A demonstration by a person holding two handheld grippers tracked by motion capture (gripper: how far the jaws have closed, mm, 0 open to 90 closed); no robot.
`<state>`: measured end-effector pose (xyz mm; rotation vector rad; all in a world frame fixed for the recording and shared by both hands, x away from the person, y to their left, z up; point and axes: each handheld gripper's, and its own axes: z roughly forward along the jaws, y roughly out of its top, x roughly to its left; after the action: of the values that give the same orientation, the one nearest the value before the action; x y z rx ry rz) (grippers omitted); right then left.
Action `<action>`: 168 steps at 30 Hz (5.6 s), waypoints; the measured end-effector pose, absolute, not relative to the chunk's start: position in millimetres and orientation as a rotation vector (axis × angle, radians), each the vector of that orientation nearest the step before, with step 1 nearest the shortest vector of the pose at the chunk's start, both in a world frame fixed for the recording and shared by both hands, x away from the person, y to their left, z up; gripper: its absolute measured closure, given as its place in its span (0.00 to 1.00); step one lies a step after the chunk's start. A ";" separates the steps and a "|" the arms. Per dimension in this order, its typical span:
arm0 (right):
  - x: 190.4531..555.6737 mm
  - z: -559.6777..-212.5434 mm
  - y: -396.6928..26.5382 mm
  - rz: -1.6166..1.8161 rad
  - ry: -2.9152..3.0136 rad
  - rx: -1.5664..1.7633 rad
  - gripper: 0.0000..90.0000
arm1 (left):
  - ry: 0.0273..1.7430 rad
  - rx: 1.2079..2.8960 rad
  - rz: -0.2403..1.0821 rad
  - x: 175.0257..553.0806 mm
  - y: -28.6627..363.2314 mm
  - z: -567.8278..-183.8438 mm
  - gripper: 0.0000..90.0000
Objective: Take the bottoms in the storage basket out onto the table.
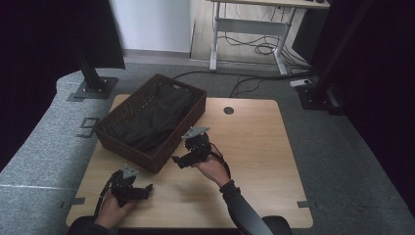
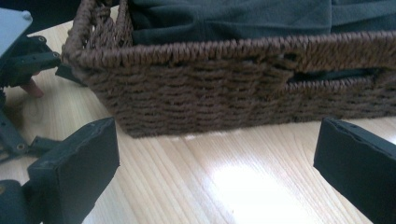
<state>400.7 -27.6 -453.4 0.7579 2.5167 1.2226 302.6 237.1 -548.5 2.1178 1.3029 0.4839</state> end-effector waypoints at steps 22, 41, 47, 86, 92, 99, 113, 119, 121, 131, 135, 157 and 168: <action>416.1 -437.2 17.1 1.232 2.505 0.736 0.00 | 1.303 2.117 0.484 302.4 236.8 -548.5 0.00; 421.6 -443.2 41.3 1.183 2.489 0.741 0.00 | 1.301 2.120 0.483 302.3 236.8 -548.4 0.00; 422.3 -447.2 36.4 1.214 2.466 0.794 0.00 | 1.299 2.122 0.482 301.9 236.7 -548.4 0.00; 421.9 -448.2 -40.5 1.211 2.390 0.981 0.17 | 1.300 2.119 0.483 301.5 236.5 -548.5 0.00; 421.9 -448.5 -48.3 1.227 2.386 1.006 0.22 | 1.300 2.118 0.484 301.5 236.4 -548.5 0.00; 422.9 -447.2 -60.0 1.225 2.389 1.018 0.29 | 1.300 2.118 0.484 301.5 236.5 -548.6 0.00; 426.6 -445.7 -82.1 1.205 2.366 1.059 0.40 | 1.268 2.132 0.471 299.9 239.5 -548.7 0.00; 429.4 -444.6 -90.3 1.186 2.362 1.070 0.43 | 1.263 2.134 0.469 299.5 240.2 -548.6 0.00; 430.3 -444.2 -93.6 1.176 2.358 1.077 0.44 | 1.263 2.134 0.469 299.5 240.2 -548.6 0.00; 434.6 -442.8 -107.4 1.139 2.335 1.083 0.46 | 1.262 2.135 0.470 299.5 240.3 -548.6 0.00; 437.2 -442.5 -113.7 1.134 2.334 1.090 0.48 | 1.261 2.136 0.470 299.5 240.3 -548.6 0.00; 451.5 -437.8 -145.4 1.073 2.324 1.158 0.63 | 1.261 2.135 0.469 299.5 240.2 -548.7 0.00; 461.2 -435.5 -158.3 1.049 2.325 1.197 0.78 | 1.261 2.136 0.469 299.6 240.3 -548.6 0.00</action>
<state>461.2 -158.3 -435.5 1.1966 2.3249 1.0488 299.6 240.3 -548.6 2.1362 1.2609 0.4690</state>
